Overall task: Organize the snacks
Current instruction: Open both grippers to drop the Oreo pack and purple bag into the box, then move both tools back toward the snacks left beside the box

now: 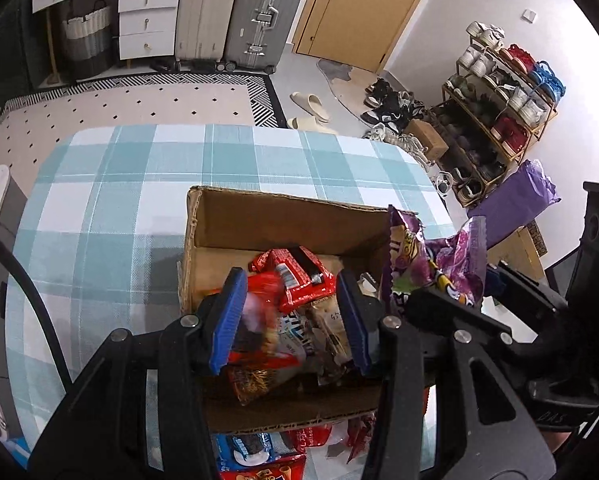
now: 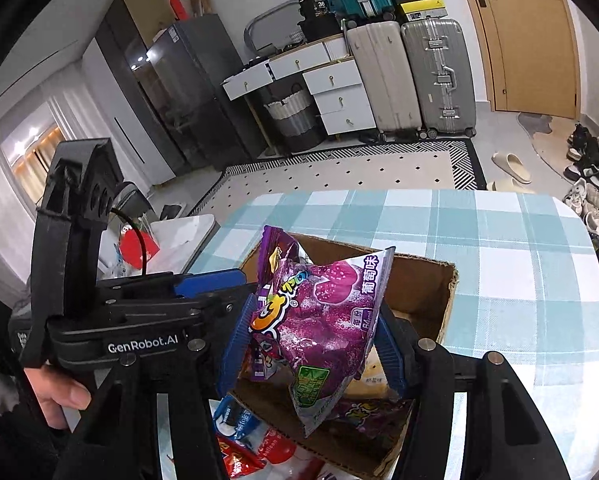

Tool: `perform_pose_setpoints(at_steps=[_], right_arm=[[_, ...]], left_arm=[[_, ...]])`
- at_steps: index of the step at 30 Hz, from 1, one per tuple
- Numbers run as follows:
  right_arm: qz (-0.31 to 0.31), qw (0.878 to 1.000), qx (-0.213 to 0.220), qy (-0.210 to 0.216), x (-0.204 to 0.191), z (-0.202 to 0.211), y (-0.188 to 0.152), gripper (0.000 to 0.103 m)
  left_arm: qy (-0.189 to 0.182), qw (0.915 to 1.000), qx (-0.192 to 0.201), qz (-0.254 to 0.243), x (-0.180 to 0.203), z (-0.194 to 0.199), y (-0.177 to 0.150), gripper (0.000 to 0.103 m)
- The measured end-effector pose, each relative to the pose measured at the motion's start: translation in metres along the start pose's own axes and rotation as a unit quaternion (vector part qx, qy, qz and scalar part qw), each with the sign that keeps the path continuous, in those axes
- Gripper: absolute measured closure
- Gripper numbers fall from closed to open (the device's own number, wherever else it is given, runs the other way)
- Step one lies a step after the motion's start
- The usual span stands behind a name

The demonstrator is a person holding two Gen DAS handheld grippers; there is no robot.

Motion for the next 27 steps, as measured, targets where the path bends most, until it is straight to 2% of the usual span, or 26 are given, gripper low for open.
perform_pose_setpoints(at_steps=[5, 7, 11, 17, 23, 27], right_arm=[[0.002, 1.000, 0.003, -0.004, -0.001, 0.003, 0.001, 0.041], [0.005, 1.000, 0.010, -0.008, -0.003, 0.008, 0.000, 0.032], [0.013, 0.999, 0.028, -0.010, -0.010, 0.021, -0.003, 0.032], [0.019, 0.998, 0.063, 0.000, -0.018, 0.051, -0.024, 0.032], [0.018, 0.995, 0.093, -0.013, -0.018, 0.081, -0.055, 0.023], [0.034, 0.989, 0.142, 0.005, -0.021, 0.105, -0.081, 0.009]], left_arm=[[0.004, 1.0000, 0.007, -0.001, 0.003, 0.010, -0.005, 0.060], [0.004, 0.9999, 0.009, -0.001, 0.002, 0.015, -0.009, 0.060], [0.013, 0.9998, 0.015, -0.004, 0.005, 0.029, -0.020, 0.059], [0.028, 0.9990, 0.032, 0.009, 0.005, 0.056, -0.043, 0.048], [0.046, 0.9966, 0.065, 0.022, 0.004, 0.083, -0.071, 0.027], [0.059, 0.9932, 0.093, 0.038, 0.001, 0.098, -0.091, 0.024]])
Point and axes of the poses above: each gripper's, at about its wrist camera, not at the fingertips, and z roughly against the way its jaws point, x to its right, y to its top, the point moved 1 cm from there along -z, roughly the way its jaws point, and after that the axes turned 12 degrees about -x, right-handed, at the moved point
